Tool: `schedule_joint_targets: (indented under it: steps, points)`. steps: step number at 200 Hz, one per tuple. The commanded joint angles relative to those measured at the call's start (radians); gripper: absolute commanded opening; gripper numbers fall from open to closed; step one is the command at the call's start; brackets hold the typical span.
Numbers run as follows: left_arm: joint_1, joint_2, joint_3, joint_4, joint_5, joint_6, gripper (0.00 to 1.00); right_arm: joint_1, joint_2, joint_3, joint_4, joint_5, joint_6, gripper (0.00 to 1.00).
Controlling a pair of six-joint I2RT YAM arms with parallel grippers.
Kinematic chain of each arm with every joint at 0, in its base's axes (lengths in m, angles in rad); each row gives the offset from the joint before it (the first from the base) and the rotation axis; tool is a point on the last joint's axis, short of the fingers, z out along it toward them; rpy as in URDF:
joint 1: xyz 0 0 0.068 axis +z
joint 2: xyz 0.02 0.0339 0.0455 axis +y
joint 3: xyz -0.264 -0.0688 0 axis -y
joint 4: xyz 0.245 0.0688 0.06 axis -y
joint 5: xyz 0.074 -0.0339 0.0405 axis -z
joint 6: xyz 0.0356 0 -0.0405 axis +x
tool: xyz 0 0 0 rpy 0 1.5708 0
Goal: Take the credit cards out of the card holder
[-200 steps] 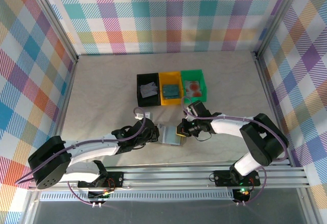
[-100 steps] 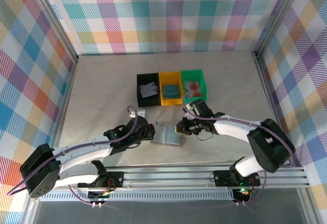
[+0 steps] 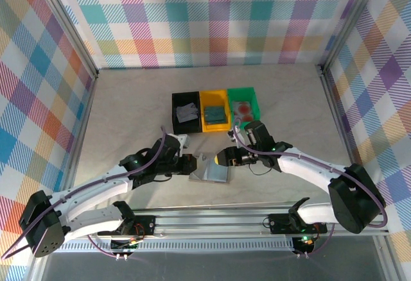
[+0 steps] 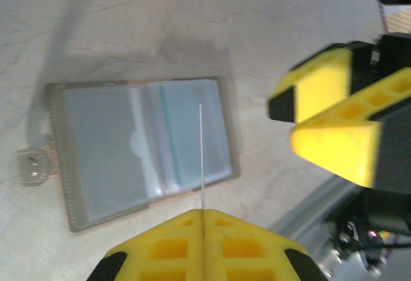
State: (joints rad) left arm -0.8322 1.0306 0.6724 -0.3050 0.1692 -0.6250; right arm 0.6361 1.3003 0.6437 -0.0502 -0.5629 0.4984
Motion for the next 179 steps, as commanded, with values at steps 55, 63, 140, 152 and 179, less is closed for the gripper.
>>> schedule_joint_targets:
  steps: [55, 63, 140, 152, 179]
  points:
    - [0.045, -0.004, 0.031, -0.056, 0.298, 0.089, 0.0, 0.004, -0.055, -0.087, 0.178, -0.178, -0.091, 0.55]
    - [0.045, -0.004, 0.035, -0.053, 0.313, 0.09, 0.0, 0.003, -0.062, -0.096, 0.19, -0.188, -0.093, 0.56]
    - [0.059, 0.001, 0.037, 0.011, 0.414, 0.074, 0.0, 0.036, -0.073, -0.127, 0.246, -0.245, -0.119, 0.56]
    - [0.061, -0.004, 0.036, 0.018, 0.424, 0.071, 0.0, 0.043, -0.066, -0.127, 0.254, -0.259, -0.122, 0.55]
    - [0.064, -0.009, 0.035, 0.018, 0.438, 0.064, 0.0, 0.055, -0.067, -0.13, 0.269, -0.277, -0.126, 0.54]
